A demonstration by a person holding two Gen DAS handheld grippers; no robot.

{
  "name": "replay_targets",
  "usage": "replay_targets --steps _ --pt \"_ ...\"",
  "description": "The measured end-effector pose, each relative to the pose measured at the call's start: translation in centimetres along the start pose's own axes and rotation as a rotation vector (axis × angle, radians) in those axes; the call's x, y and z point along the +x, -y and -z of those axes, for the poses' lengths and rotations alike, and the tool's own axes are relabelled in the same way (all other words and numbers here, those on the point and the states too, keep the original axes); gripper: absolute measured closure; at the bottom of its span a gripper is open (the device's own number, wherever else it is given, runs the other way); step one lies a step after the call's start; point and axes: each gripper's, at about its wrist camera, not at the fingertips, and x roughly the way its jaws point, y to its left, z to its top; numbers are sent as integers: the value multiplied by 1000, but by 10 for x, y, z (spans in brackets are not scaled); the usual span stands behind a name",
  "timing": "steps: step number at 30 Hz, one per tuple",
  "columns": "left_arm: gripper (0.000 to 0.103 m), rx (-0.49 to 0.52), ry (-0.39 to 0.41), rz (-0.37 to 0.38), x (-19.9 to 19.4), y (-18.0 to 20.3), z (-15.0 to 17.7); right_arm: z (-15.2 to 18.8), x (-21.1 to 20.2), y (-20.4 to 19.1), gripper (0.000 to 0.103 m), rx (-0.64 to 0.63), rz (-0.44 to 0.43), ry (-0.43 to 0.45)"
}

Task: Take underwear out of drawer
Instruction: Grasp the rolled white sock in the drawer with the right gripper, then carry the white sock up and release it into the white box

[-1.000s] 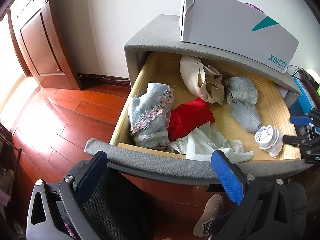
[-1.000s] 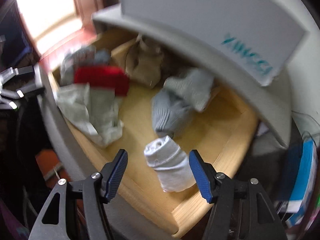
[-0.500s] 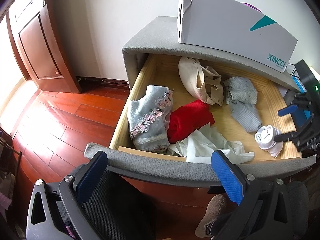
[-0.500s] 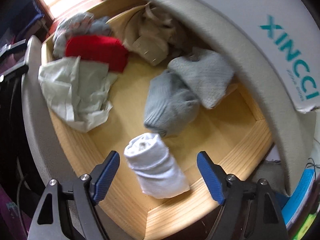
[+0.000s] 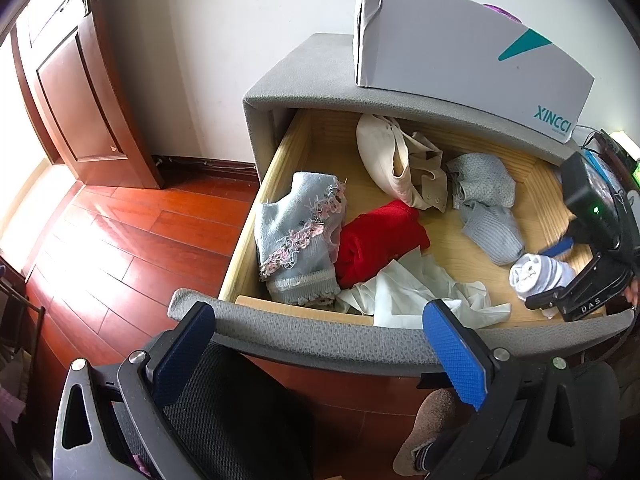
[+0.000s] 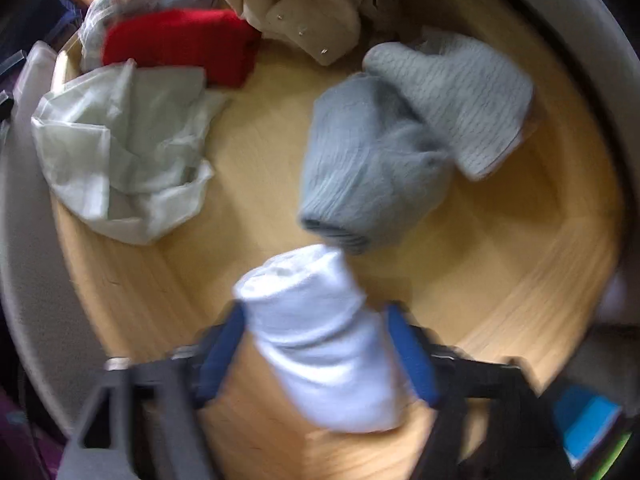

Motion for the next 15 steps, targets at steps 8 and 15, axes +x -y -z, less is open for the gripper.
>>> replay_targets --steps 8,15 --pt "0 -2 -2 -1 0 0 1 39 -64 -17 57 99 60 242" --pt "0 -7 -5 -1 0 -1 1 61 -204 -23 57 221 2 621"
